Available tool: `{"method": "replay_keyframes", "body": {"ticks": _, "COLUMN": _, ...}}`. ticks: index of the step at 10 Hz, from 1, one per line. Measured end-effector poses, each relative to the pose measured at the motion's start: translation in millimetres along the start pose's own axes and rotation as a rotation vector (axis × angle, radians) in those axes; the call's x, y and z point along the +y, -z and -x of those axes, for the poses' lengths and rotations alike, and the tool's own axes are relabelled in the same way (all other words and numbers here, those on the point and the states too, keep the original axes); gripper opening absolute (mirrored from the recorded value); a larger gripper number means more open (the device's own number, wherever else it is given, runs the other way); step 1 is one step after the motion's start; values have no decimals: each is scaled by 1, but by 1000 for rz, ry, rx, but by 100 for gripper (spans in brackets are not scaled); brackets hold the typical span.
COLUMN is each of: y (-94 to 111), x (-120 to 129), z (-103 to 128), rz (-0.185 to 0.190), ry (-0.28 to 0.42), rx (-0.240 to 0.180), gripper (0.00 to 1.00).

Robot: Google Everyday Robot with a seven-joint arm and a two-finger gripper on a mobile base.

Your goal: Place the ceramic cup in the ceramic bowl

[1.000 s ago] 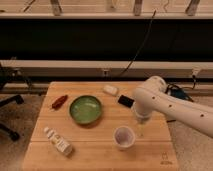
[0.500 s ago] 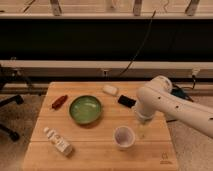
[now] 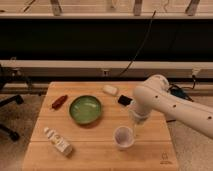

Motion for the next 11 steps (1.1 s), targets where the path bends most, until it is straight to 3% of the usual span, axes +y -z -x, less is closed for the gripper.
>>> {"method": "replay_keyframes", "body": {"ticks": 11, "y": -48, "x": -2, "z": 11, "rz": 53, "ry": -36, "rx": -25, "gripper": 80}}
